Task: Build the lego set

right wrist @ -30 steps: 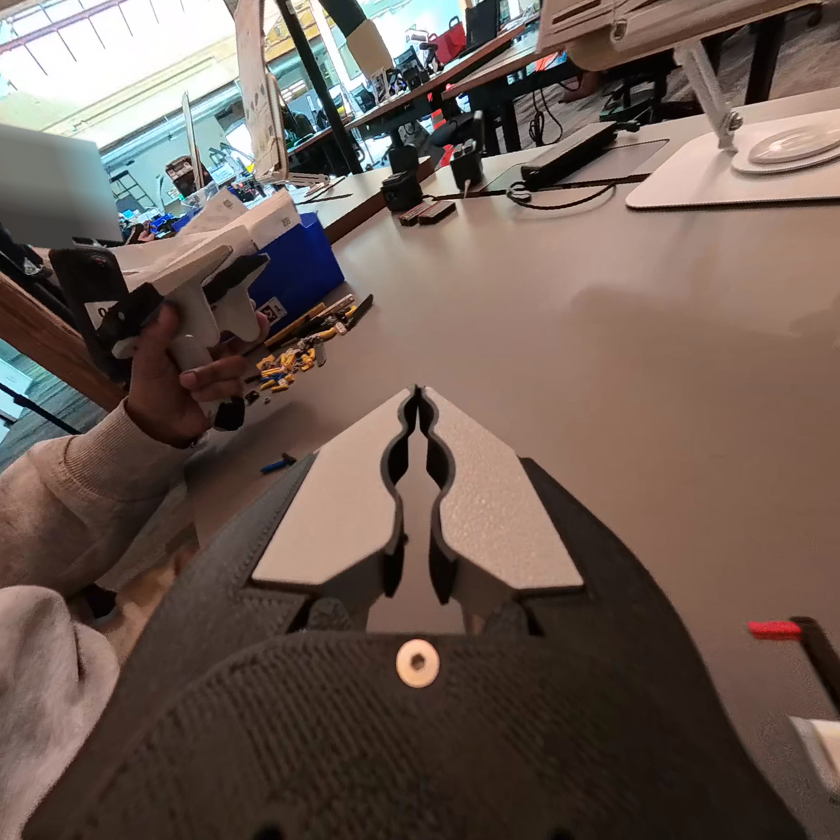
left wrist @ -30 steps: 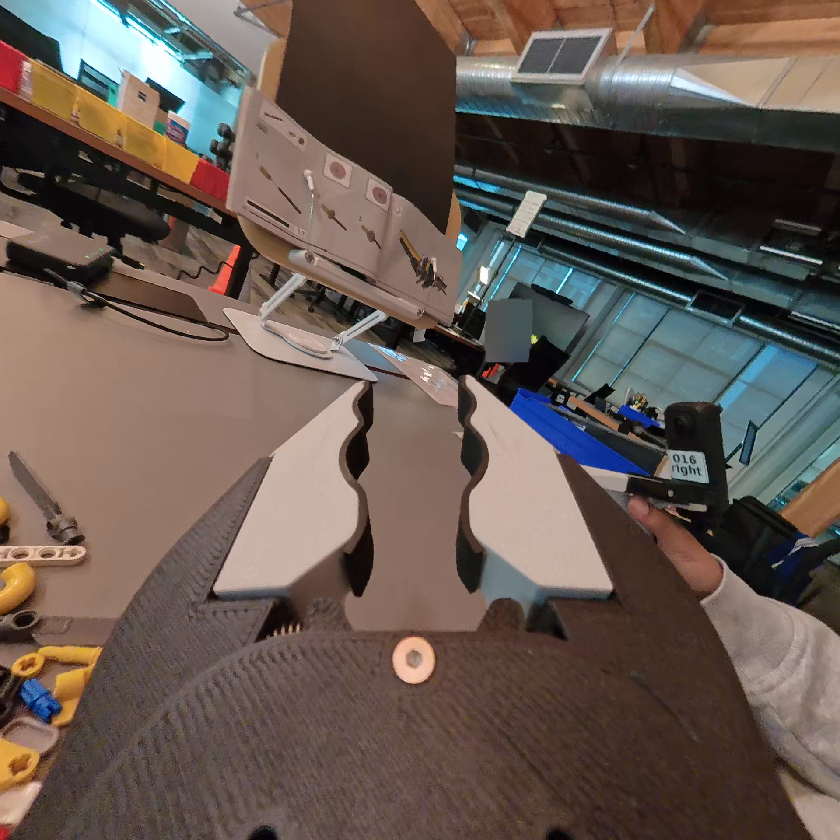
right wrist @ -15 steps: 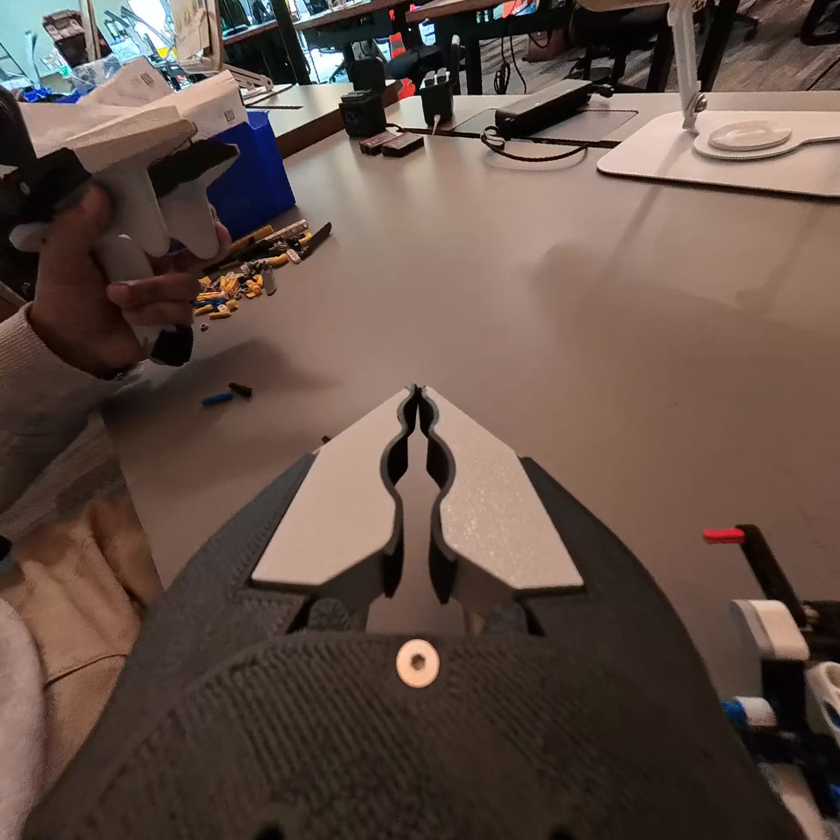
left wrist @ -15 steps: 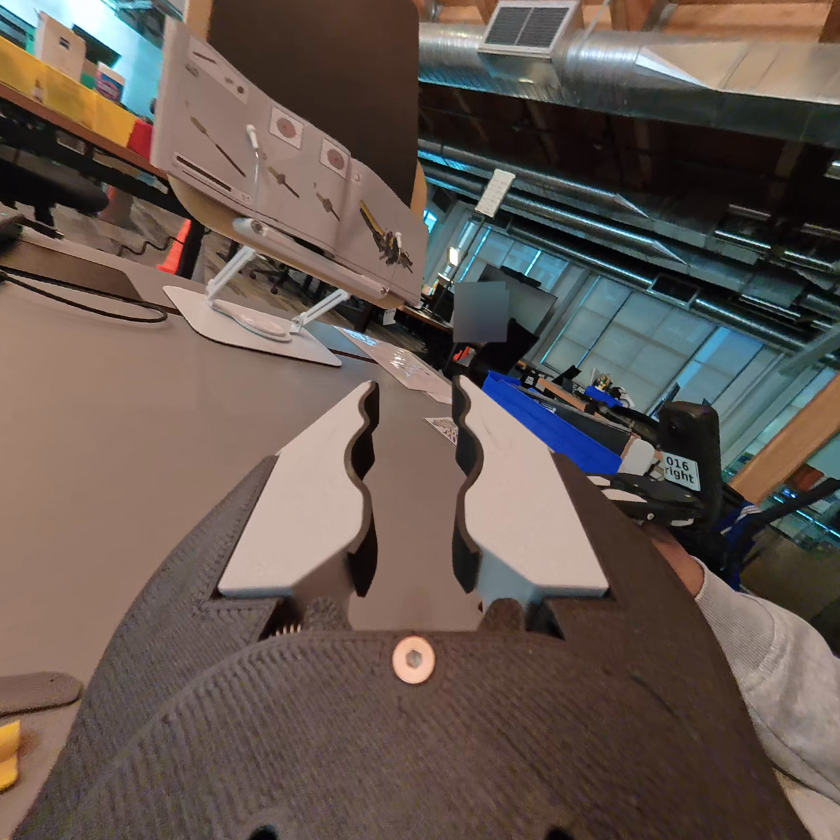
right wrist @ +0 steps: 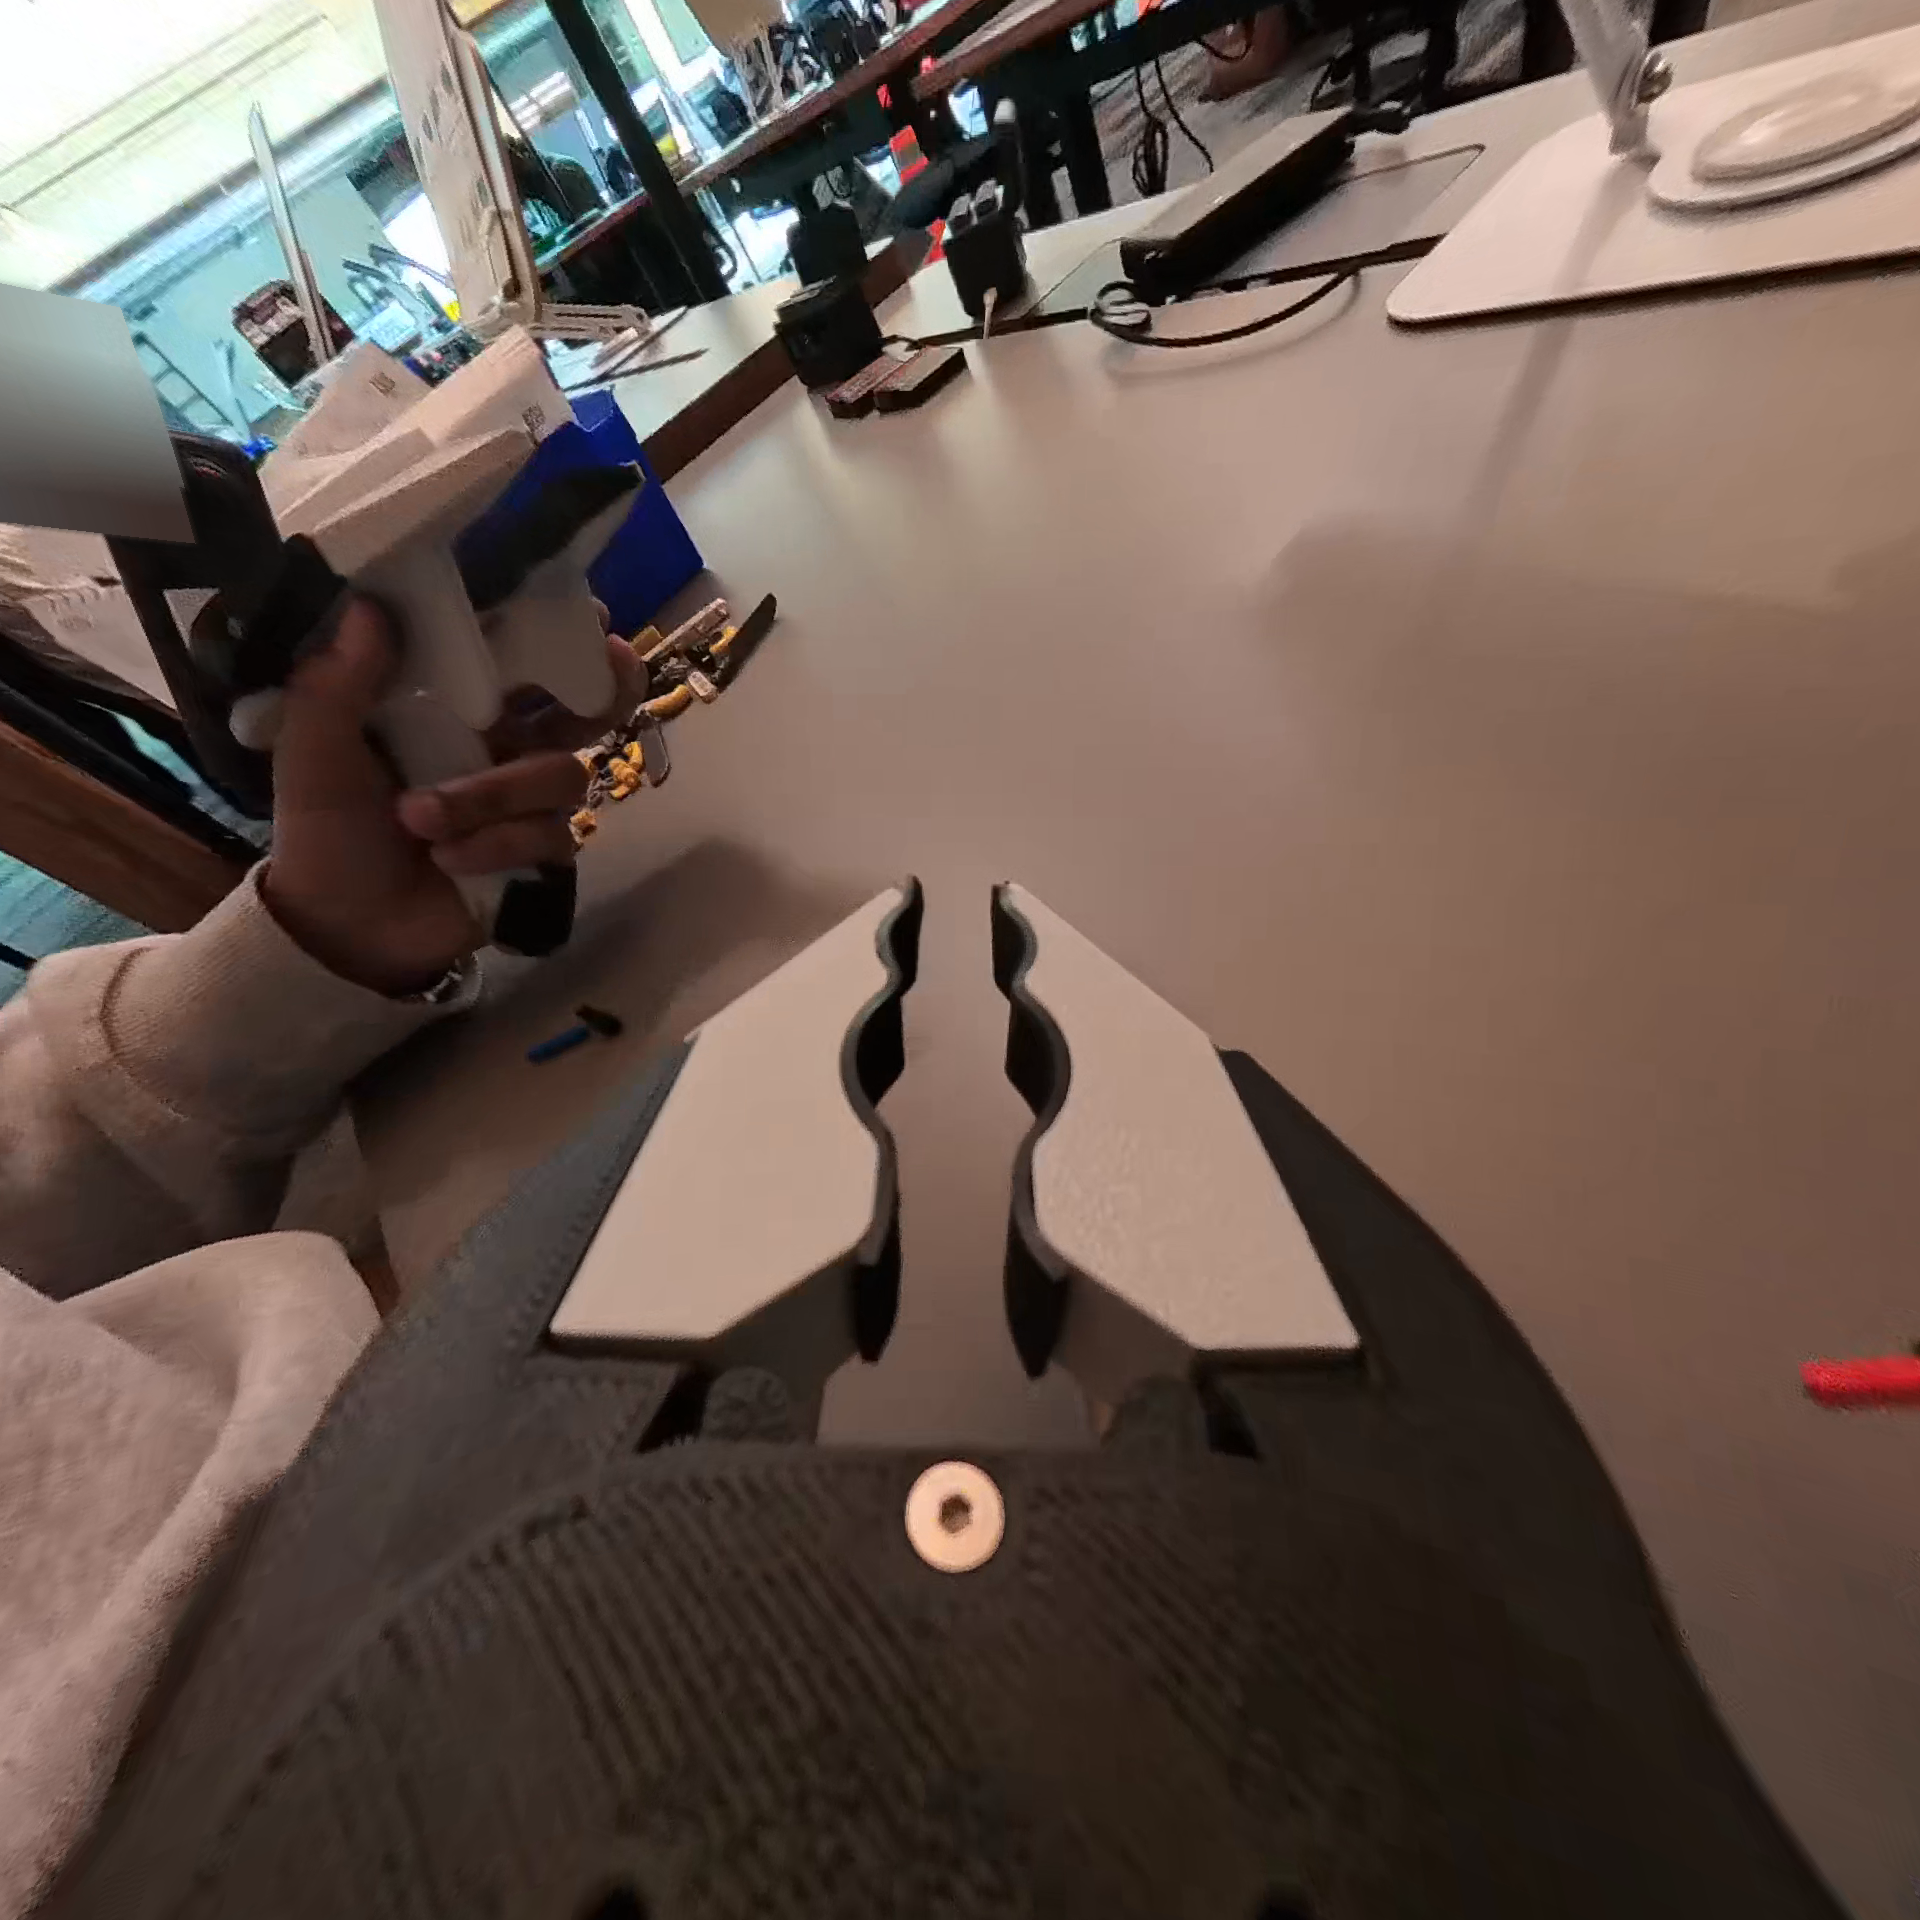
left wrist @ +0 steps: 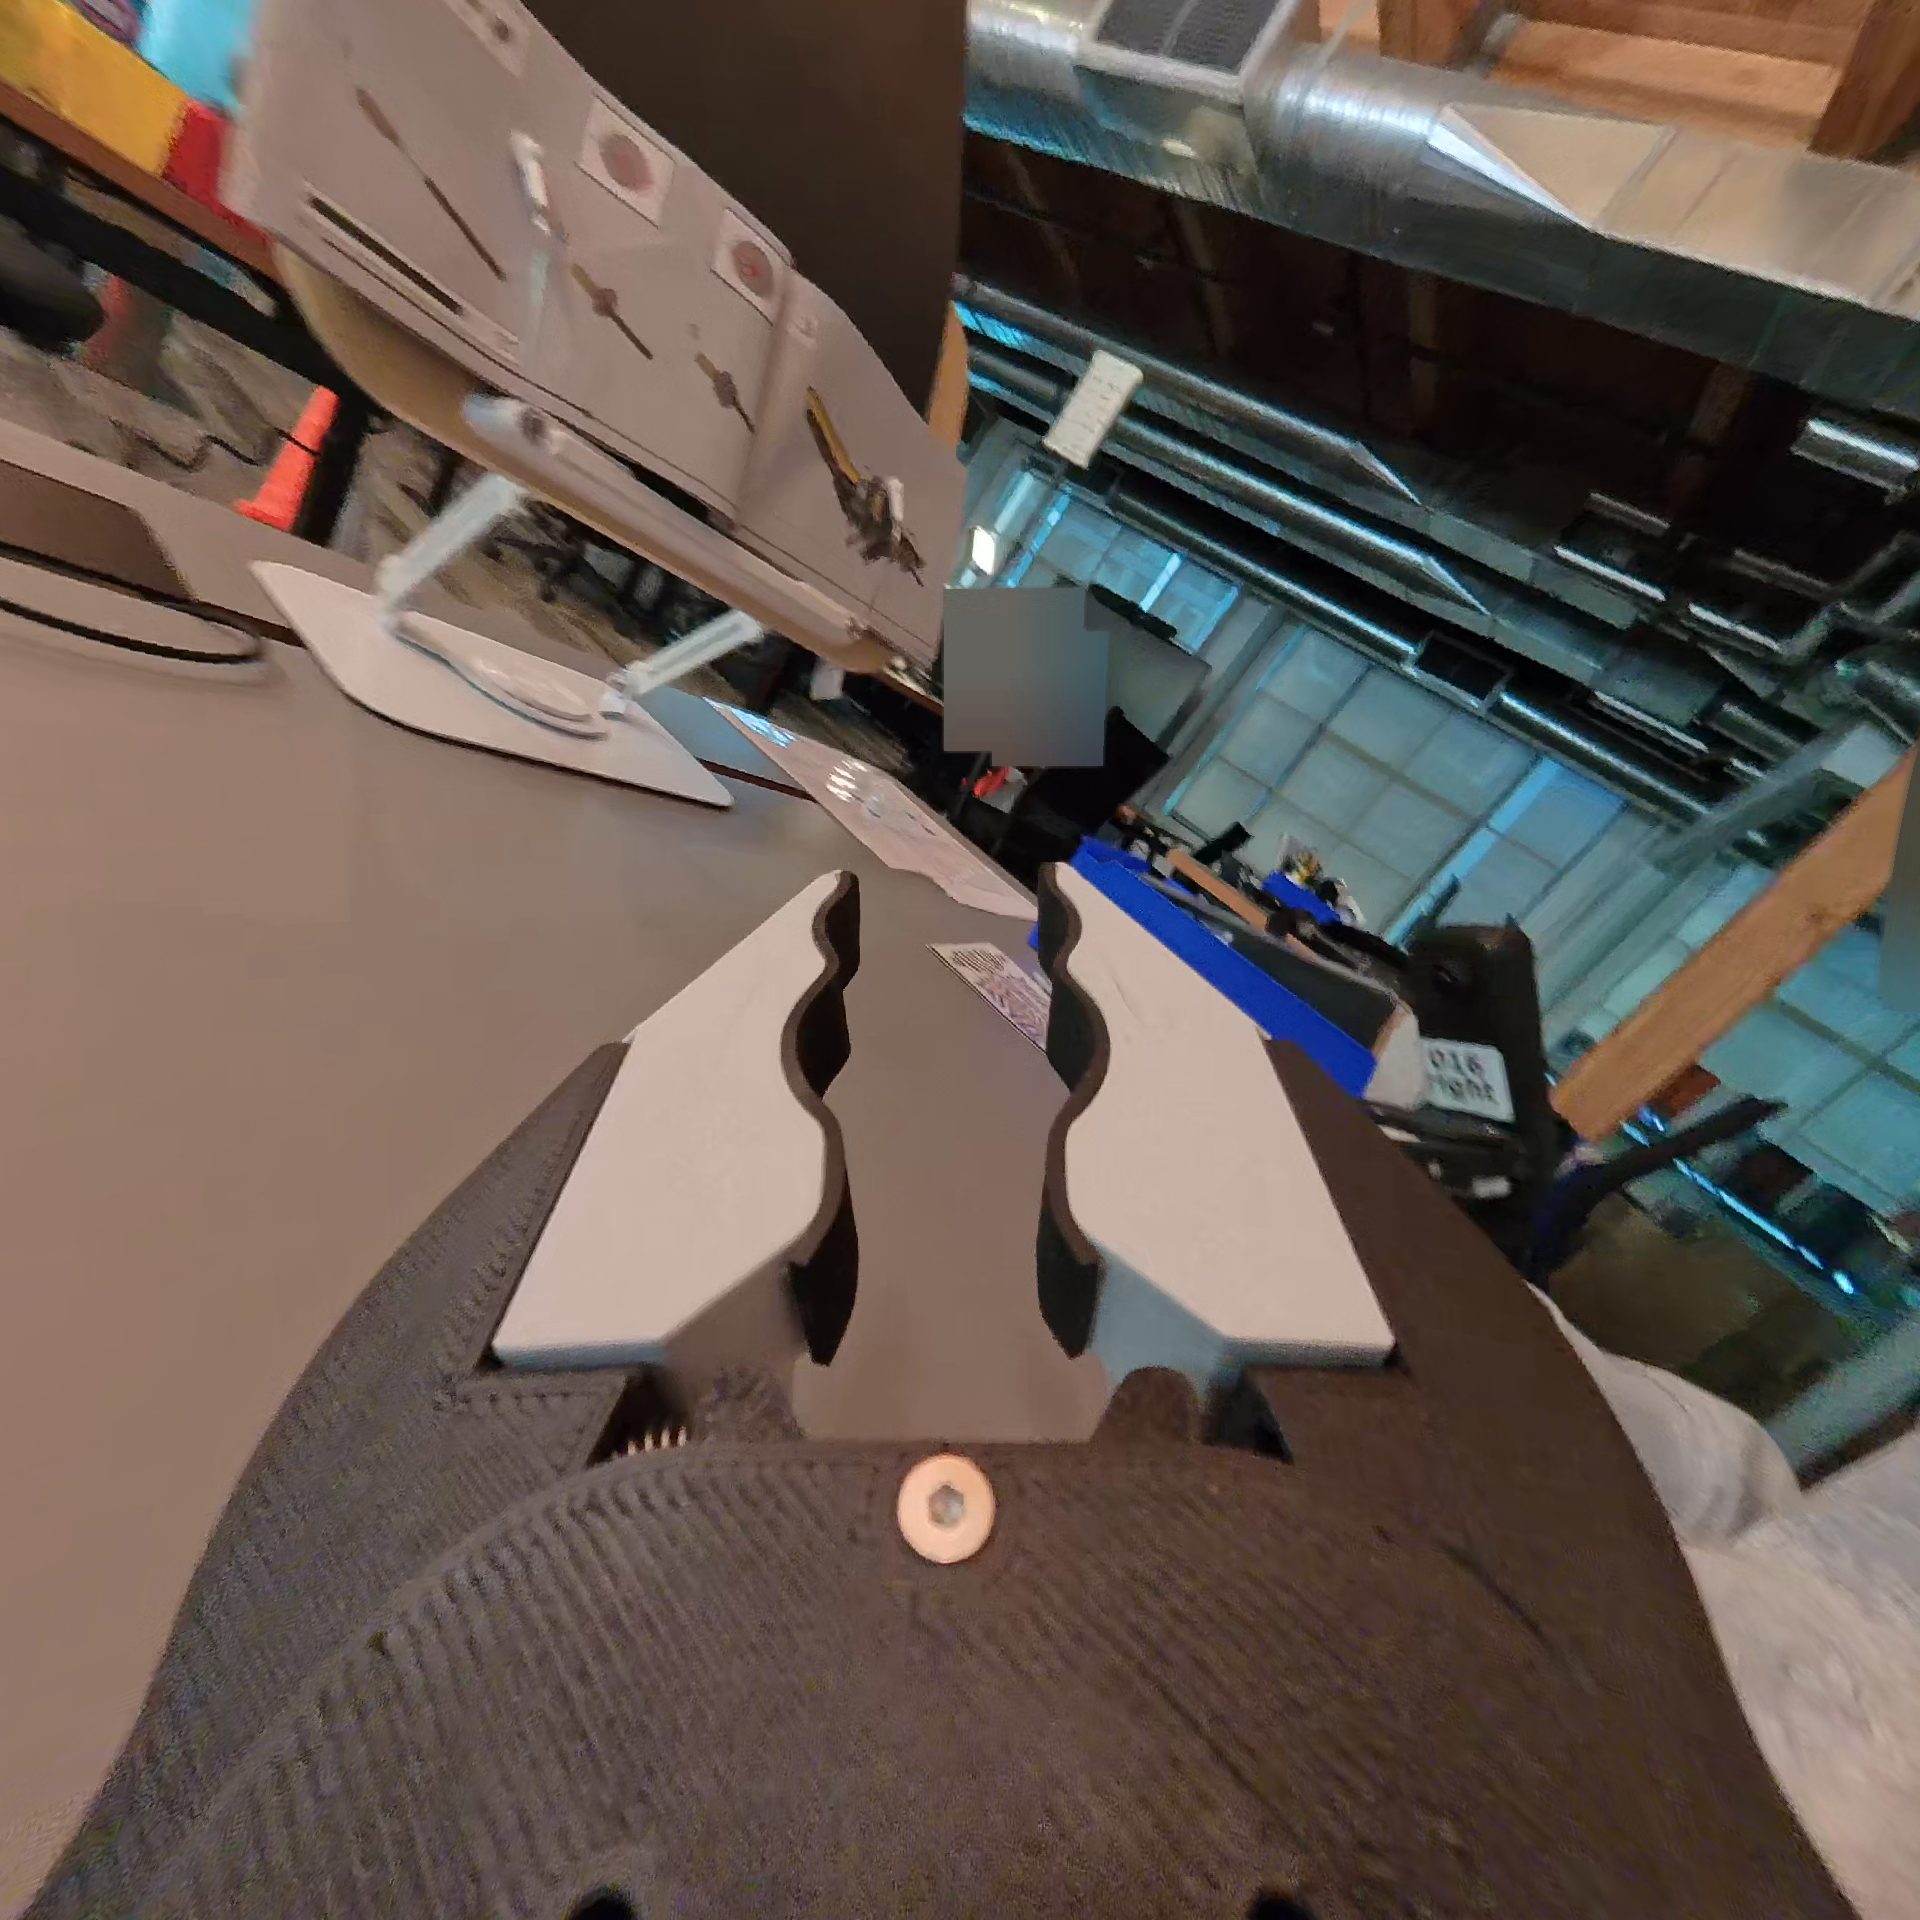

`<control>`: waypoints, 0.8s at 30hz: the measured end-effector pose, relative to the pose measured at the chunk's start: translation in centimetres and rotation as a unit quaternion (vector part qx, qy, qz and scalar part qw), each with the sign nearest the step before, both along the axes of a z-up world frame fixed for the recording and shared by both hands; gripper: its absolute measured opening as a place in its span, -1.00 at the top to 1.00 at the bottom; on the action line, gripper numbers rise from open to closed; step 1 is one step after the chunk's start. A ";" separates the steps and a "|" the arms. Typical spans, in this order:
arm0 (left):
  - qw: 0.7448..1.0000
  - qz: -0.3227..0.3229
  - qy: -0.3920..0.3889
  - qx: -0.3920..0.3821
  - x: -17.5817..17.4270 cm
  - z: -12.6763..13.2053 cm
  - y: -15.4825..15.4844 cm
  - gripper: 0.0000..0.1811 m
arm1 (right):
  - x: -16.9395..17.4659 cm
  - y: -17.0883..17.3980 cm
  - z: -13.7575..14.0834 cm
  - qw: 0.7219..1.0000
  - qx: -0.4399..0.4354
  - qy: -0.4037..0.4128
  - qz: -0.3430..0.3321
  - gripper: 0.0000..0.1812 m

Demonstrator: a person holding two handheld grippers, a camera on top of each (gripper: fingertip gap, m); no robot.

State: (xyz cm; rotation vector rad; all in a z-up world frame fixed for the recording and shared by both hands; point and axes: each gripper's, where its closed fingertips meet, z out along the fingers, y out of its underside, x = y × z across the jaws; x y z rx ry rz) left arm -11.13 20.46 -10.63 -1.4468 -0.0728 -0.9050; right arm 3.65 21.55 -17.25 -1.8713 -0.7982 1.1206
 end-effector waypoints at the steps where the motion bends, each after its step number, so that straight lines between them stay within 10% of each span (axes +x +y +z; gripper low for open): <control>1: 1.000 -0.019 0.010 -0.001 1.0 0.1 0.0 0.61 | -0.2 0.3 0.1 1.000 -0.008 0.003 0.004 0.85; 24: 0.996 0.002 0.089 -0.009 2.1 -1.0 -1.5 0.65 | 2.8 -2.6 2.5 0.993 0.112 -0.033 -0.001 0.84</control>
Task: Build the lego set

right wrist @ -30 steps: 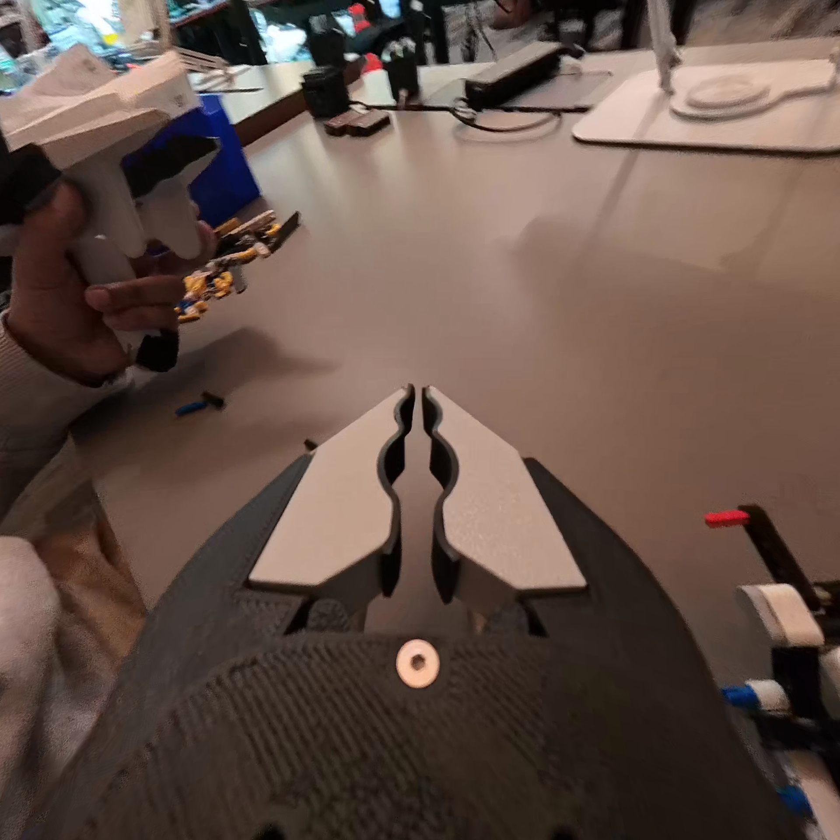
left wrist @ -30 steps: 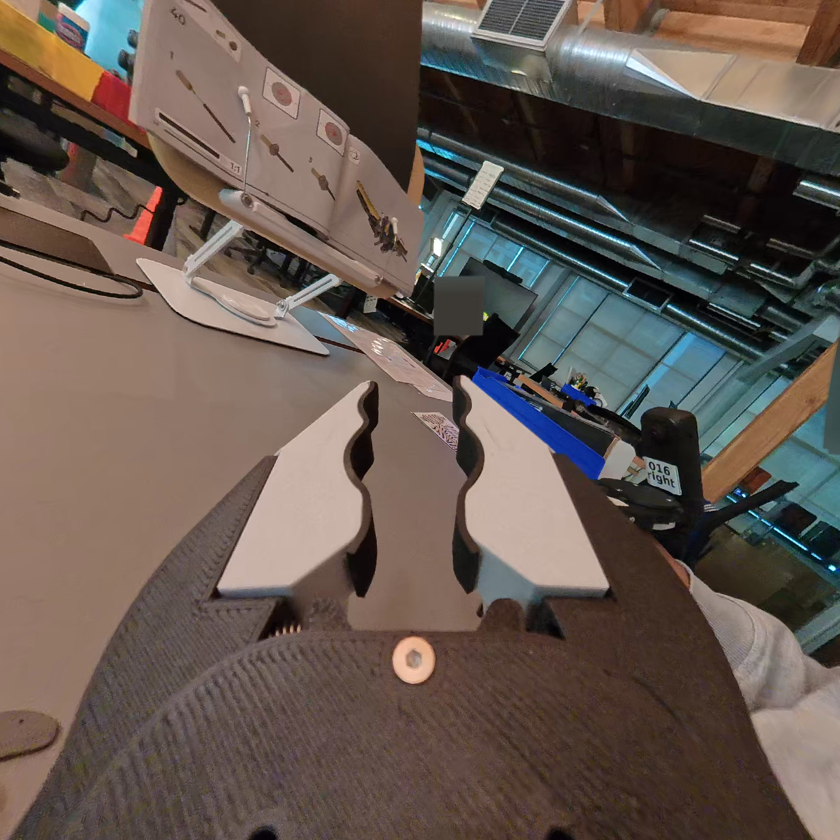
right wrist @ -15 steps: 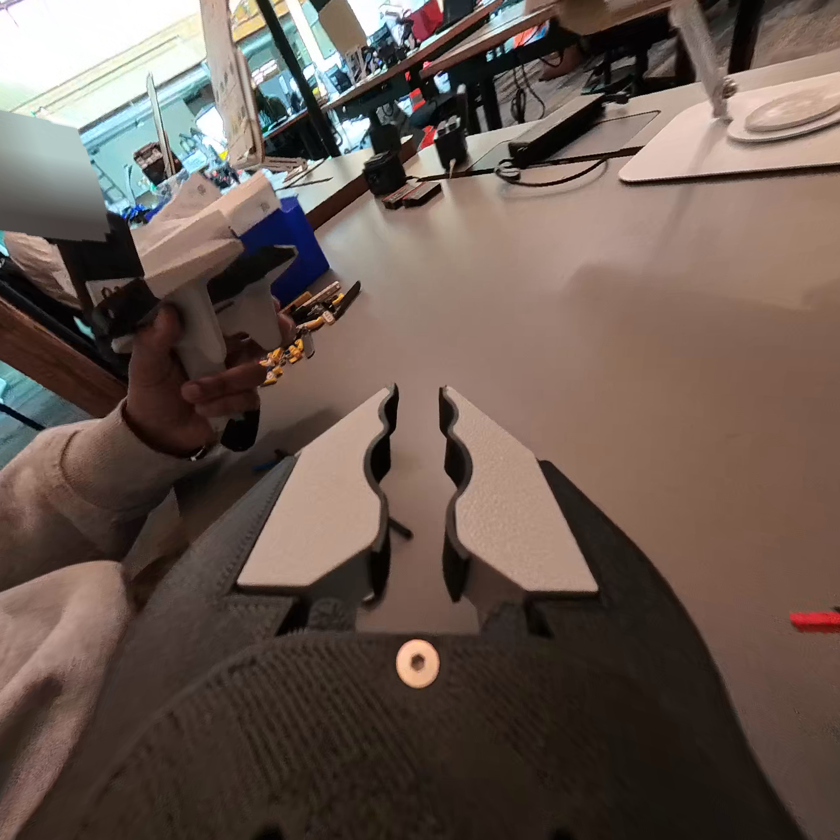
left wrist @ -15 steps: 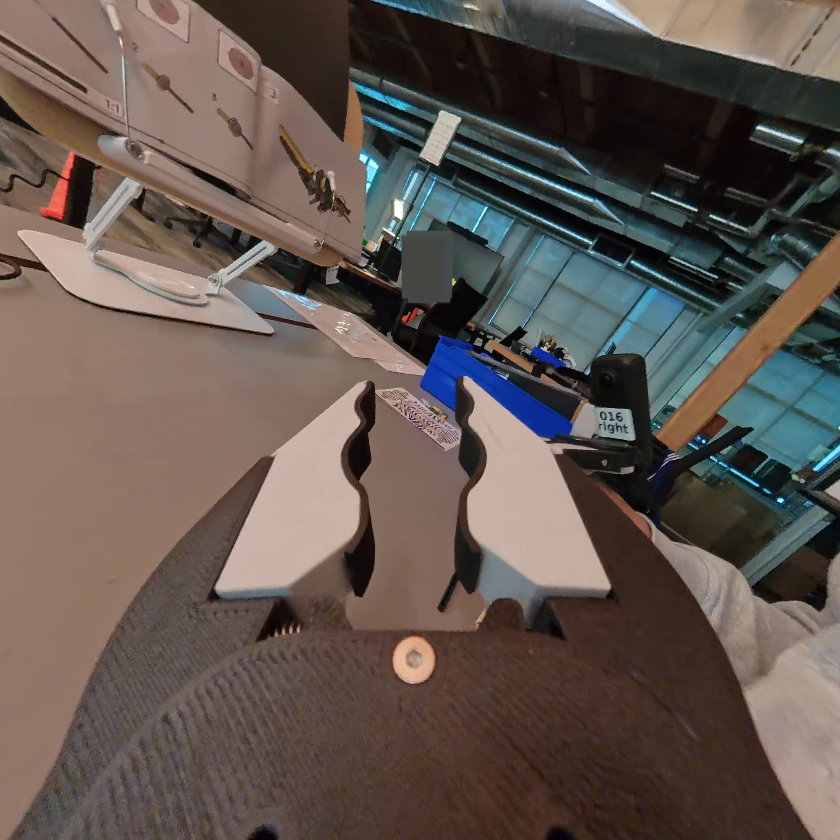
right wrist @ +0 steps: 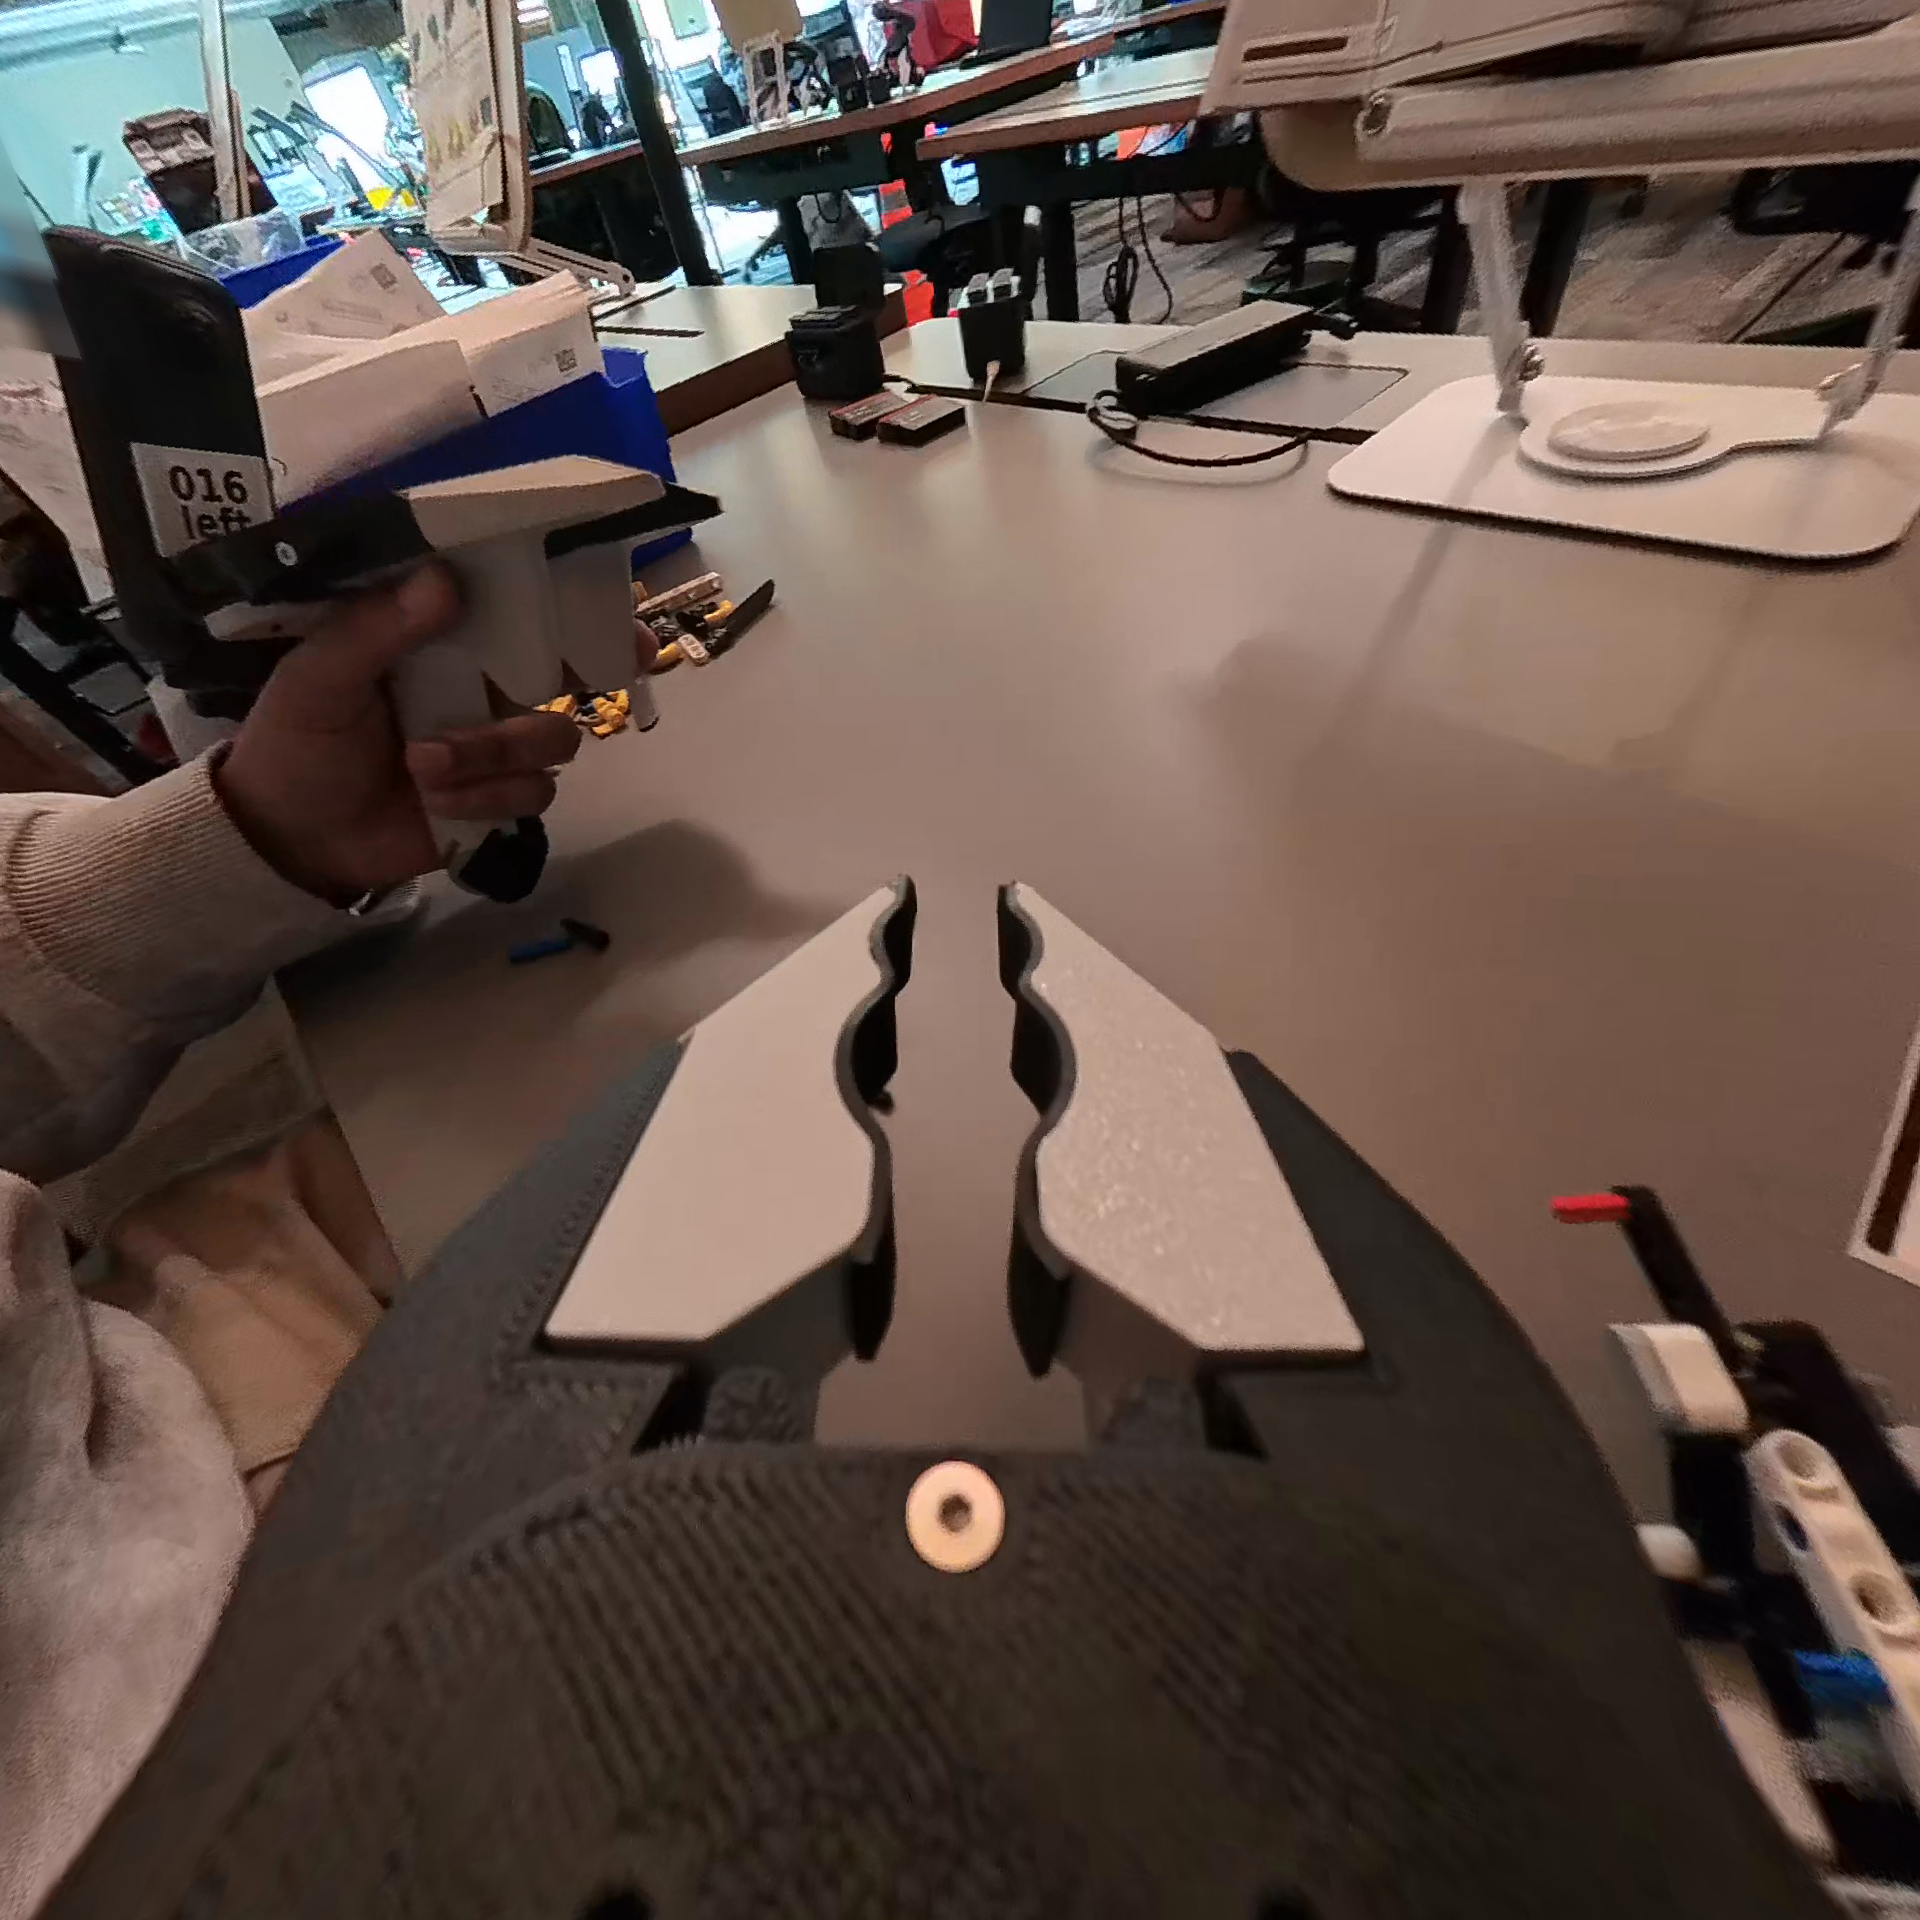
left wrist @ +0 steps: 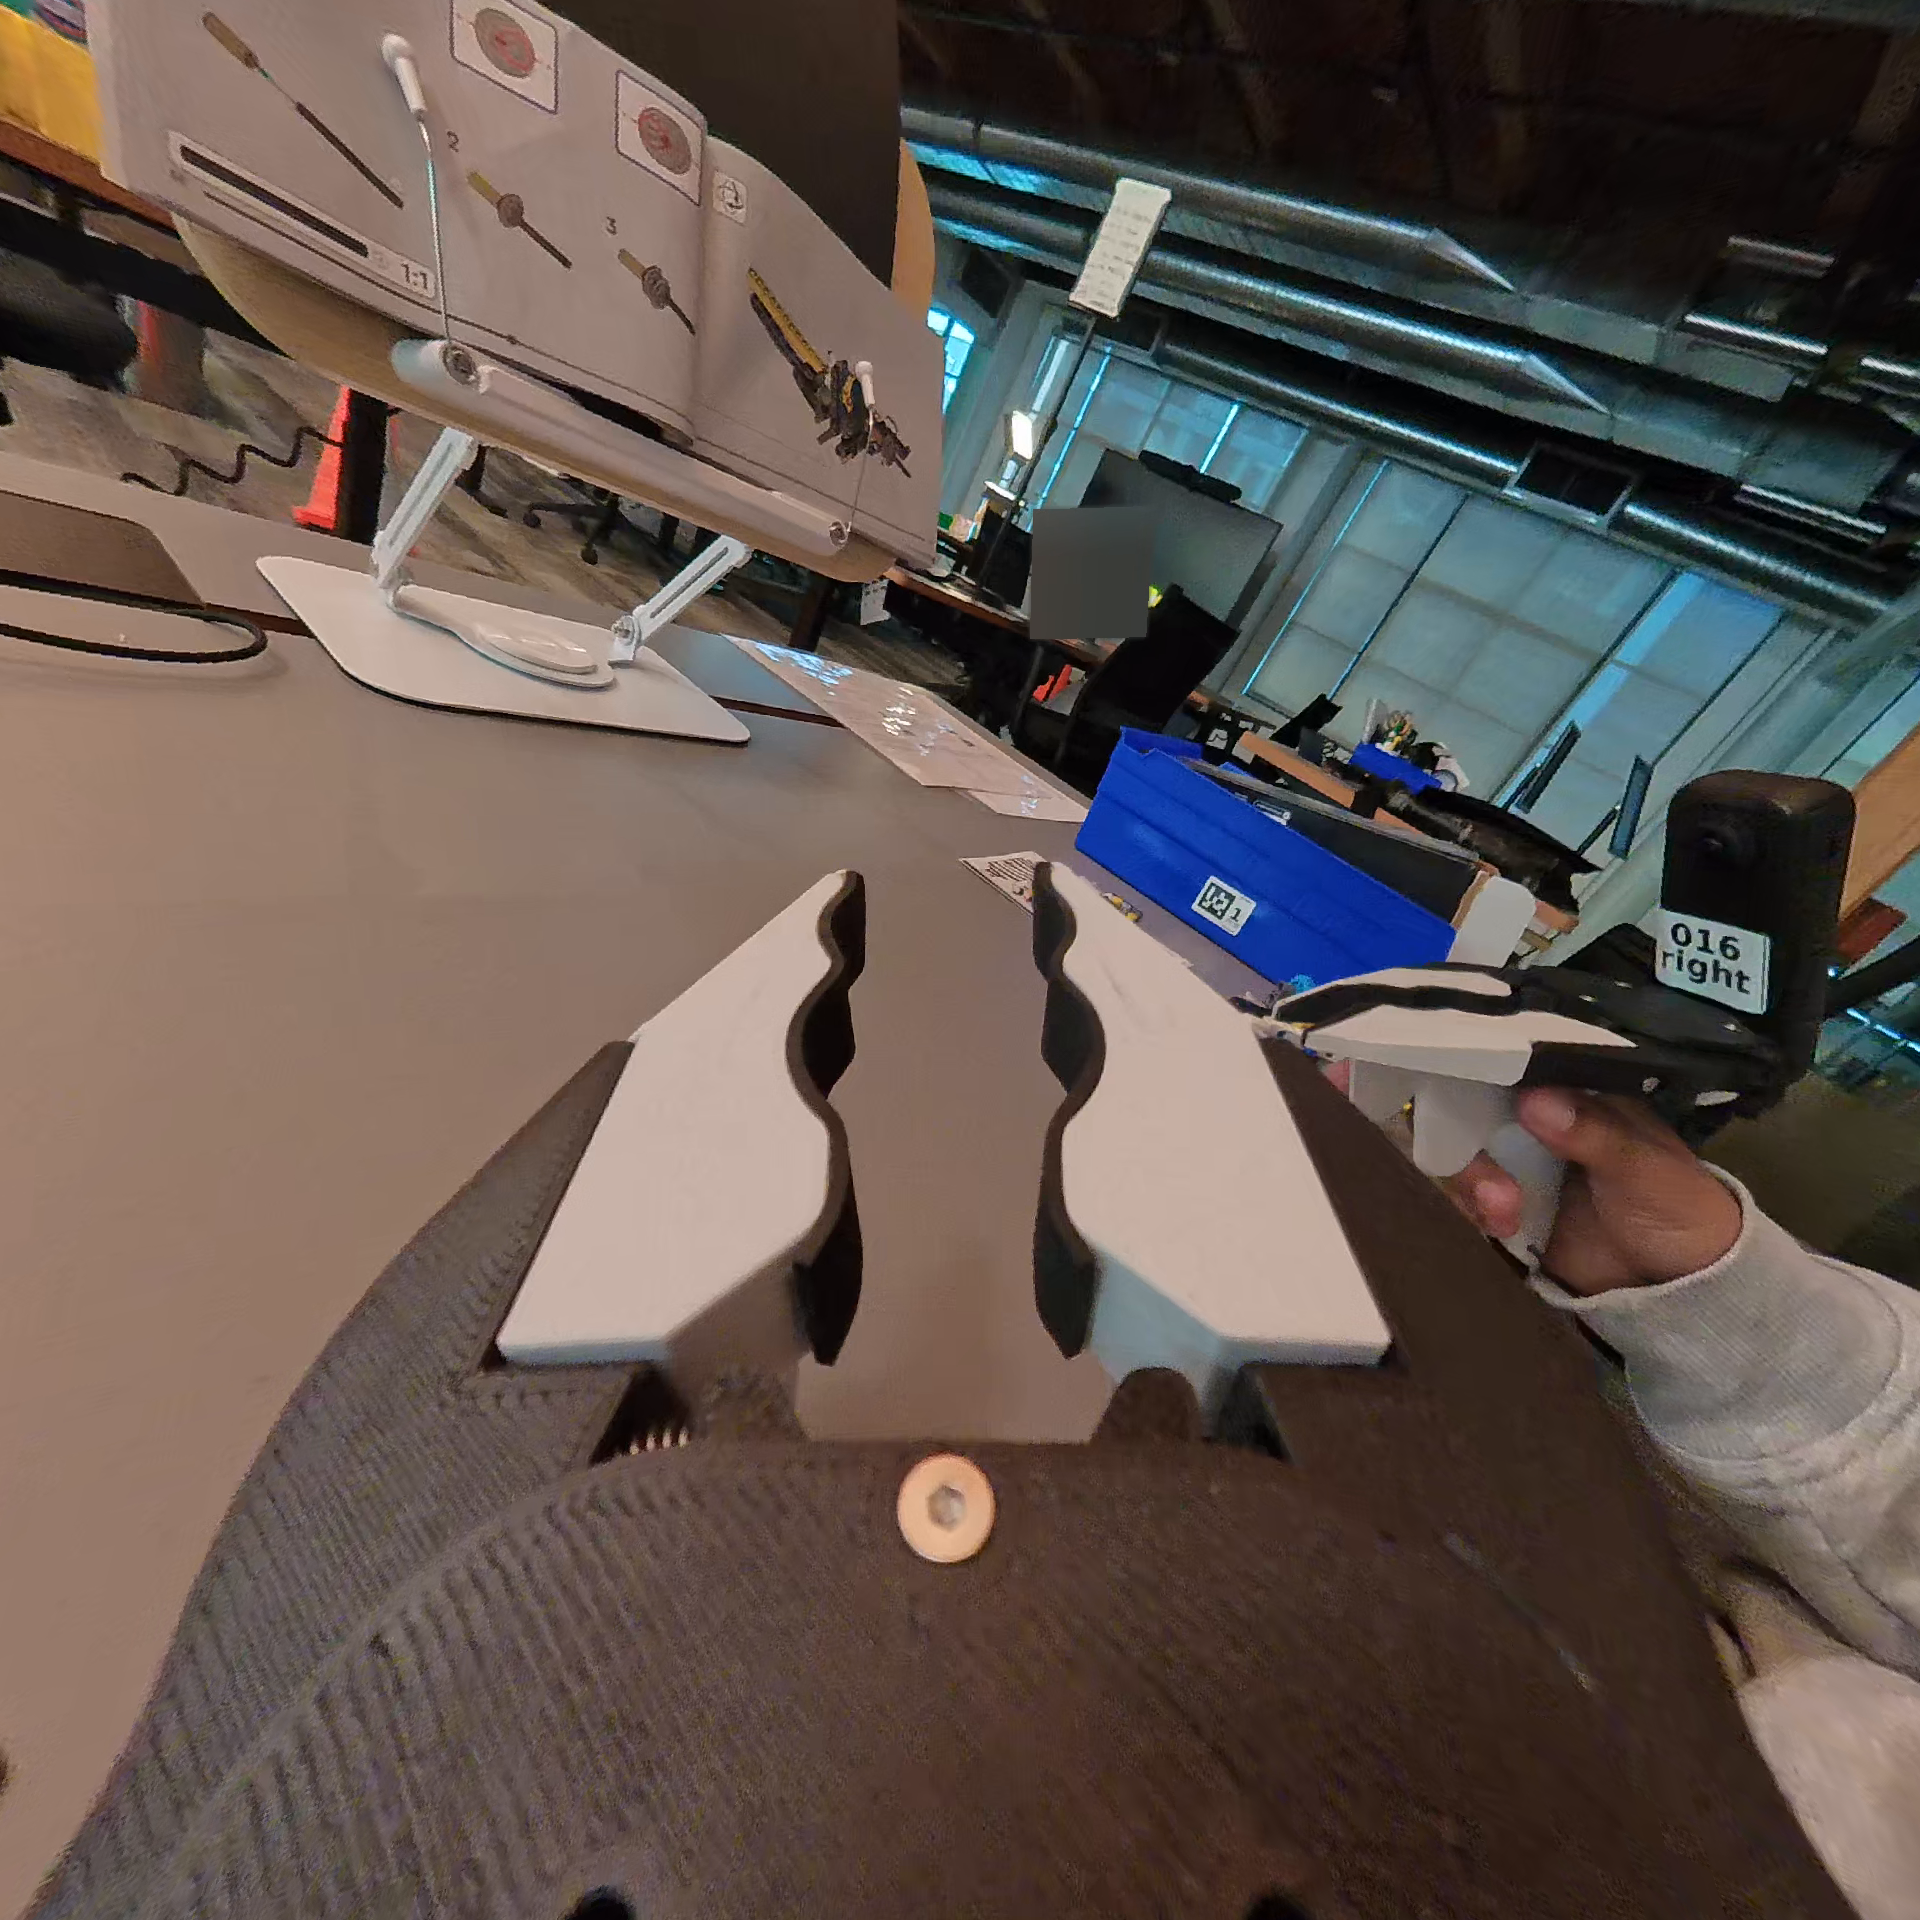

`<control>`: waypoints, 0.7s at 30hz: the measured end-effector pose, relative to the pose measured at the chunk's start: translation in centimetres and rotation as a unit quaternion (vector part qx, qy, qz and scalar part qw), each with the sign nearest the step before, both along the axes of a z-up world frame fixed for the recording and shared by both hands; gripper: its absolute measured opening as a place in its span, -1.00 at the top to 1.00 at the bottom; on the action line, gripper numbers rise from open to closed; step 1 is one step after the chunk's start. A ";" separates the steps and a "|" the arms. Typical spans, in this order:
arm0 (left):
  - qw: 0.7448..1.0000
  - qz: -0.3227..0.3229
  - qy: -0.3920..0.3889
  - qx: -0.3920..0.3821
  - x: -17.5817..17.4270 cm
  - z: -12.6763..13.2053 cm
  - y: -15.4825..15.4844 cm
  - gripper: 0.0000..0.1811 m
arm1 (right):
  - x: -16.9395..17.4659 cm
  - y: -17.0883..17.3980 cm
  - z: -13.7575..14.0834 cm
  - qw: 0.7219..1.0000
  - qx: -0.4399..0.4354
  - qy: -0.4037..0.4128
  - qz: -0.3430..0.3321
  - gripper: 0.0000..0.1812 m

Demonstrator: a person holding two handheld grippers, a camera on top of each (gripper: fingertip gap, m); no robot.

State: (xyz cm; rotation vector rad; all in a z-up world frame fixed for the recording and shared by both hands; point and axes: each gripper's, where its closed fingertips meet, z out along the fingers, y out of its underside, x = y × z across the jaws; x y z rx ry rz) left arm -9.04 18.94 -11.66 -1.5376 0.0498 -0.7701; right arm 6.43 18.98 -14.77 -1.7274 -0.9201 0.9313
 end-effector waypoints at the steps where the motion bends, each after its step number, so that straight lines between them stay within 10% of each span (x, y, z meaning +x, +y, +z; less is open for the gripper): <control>1: 1.000 0.000 0.000 -0.001 0.0 -0.1 0.1 0.65 | 0.3 0.3 -0.1 1.000 0.003 0.000 -0.004 0.84; 21: 1.000 0.005 -0.001 -0.022 -0.8 -1.1 0.1 0.65 | -1.0 0.8 -3.9 0.998 -0.038 -0.052 0.014 0.83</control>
